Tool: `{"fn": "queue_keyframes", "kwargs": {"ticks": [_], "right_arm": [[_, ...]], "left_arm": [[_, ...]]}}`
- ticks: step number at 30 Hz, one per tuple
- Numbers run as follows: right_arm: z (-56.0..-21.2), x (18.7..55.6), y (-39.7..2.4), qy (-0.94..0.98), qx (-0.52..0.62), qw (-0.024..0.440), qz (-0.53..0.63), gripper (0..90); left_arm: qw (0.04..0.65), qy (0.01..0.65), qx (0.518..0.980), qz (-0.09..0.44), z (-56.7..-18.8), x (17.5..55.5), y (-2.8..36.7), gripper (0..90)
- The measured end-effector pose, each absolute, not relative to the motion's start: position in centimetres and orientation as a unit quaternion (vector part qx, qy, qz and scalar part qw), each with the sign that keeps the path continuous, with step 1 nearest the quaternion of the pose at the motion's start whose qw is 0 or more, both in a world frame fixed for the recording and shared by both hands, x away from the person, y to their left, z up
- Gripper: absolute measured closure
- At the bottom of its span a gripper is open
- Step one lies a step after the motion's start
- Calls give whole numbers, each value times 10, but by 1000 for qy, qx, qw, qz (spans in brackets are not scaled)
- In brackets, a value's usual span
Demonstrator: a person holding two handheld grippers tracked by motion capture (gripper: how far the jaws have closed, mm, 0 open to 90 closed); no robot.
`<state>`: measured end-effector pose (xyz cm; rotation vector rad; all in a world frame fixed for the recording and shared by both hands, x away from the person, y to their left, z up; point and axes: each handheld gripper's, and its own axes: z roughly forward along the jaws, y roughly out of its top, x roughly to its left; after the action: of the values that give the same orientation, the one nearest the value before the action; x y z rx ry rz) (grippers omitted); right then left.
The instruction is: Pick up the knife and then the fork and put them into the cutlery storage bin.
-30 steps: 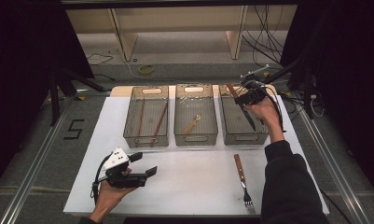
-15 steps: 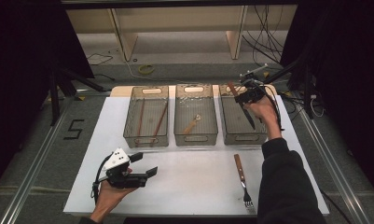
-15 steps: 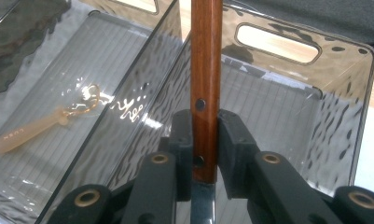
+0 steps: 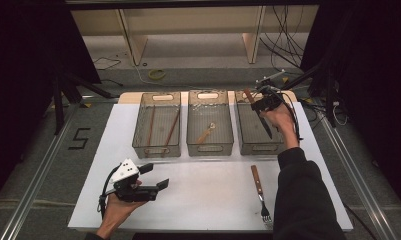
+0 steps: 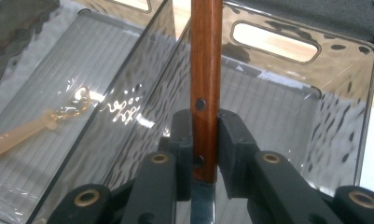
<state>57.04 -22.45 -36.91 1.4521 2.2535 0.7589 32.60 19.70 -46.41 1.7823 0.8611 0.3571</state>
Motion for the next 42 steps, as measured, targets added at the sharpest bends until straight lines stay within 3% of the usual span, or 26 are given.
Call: {"fn": "queue_keyframes", "kwargs": {"ticks": [11, 21, 42], "right_arm": [[-378, 573, -227, 796, 523, 169, 251, 752], [-369, 565, -227, 798, 513, 163, 271, 565], [-355, 493, -208, 830, 440, 136, 313, 364]], "left_arm": [[535, 361, 749, 150, -464, 326, 197, 166], [535, 361, 749, 151, -464, 326, 197, 165], [534, 363, 748, 151, -465, 326, 197, 163]]}}
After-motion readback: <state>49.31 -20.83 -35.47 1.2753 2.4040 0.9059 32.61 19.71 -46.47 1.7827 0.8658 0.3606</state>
